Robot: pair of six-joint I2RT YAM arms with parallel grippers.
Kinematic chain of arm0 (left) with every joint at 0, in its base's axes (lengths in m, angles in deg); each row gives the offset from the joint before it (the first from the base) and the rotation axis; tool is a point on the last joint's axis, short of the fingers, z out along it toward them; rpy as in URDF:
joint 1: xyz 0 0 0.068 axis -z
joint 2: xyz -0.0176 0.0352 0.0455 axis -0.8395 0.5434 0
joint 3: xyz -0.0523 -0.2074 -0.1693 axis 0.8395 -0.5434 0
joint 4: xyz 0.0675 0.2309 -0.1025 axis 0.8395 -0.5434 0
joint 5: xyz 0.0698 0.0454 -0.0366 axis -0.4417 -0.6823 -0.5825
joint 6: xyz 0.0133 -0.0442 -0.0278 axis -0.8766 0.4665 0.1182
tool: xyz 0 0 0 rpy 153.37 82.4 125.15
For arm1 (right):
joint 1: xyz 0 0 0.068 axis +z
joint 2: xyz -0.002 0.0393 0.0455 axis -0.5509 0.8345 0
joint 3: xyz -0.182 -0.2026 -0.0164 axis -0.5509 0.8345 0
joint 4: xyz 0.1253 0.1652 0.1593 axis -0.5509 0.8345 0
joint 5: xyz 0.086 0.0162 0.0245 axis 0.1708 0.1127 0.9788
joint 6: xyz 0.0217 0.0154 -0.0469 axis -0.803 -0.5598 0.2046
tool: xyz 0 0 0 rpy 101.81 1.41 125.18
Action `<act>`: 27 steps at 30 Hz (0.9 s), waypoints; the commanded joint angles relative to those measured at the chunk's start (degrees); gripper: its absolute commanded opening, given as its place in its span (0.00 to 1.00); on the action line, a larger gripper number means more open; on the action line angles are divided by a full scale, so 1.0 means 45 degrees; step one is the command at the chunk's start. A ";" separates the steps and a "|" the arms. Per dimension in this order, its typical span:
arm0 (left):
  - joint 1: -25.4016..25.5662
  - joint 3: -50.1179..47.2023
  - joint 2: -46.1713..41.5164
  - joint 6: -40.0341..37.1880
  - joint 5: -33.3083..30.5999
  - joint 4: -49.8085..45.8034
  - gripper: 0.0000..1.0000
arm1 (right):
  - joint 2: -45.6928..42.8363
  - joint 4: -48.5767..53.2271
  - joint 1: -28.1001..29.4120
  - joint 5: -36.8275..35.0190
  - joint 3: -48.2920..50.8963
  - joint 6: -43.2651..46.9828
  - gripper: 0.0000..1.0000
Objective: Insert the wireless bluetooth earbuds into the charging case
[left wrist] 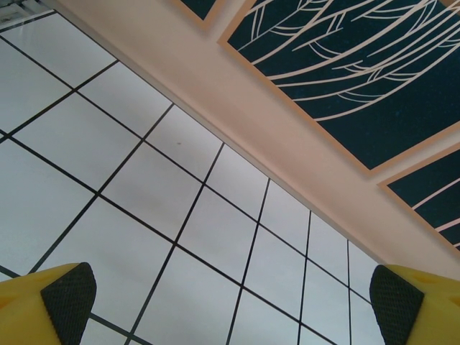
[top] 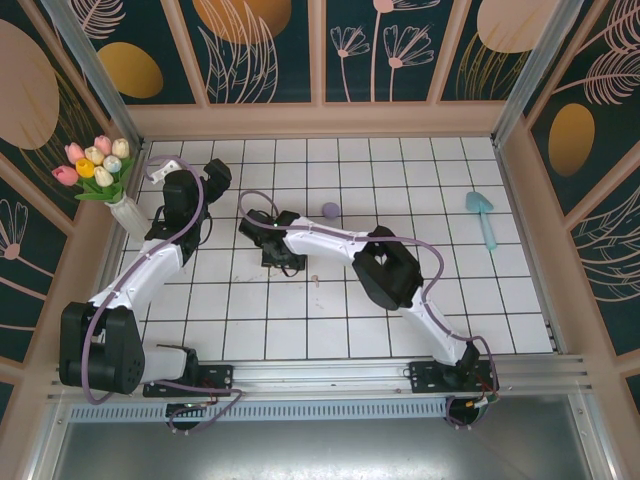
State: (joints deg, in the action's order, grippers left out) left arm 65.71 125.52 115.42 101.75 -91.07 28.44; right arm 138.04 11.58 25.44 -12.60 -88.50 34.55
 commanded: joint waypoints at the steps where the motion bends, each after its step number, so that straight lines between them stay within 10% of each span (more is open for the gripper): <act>1: -0.0080 0.0049 0.0052 0.0092 0.0128 0.0309 0.99 | 0.0644 0.0489 0.0215 -0.0291 -0.0235 0.0414 0.56; 27: -0.0080 -0.1305 0.0191 -0.0488 0.3296 0.2598 0.99 | -0.4433 -0.3366 -0.1953 -0.0898 0.4014 0.0612 0.43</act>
State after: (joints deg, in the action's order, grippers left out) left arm 65.71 120.86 115.62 100.77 -81.54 34.78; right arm 121.42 -0.61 18.47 -16.36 -73.66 39.11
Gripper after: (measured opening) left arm 0.987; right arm 0.485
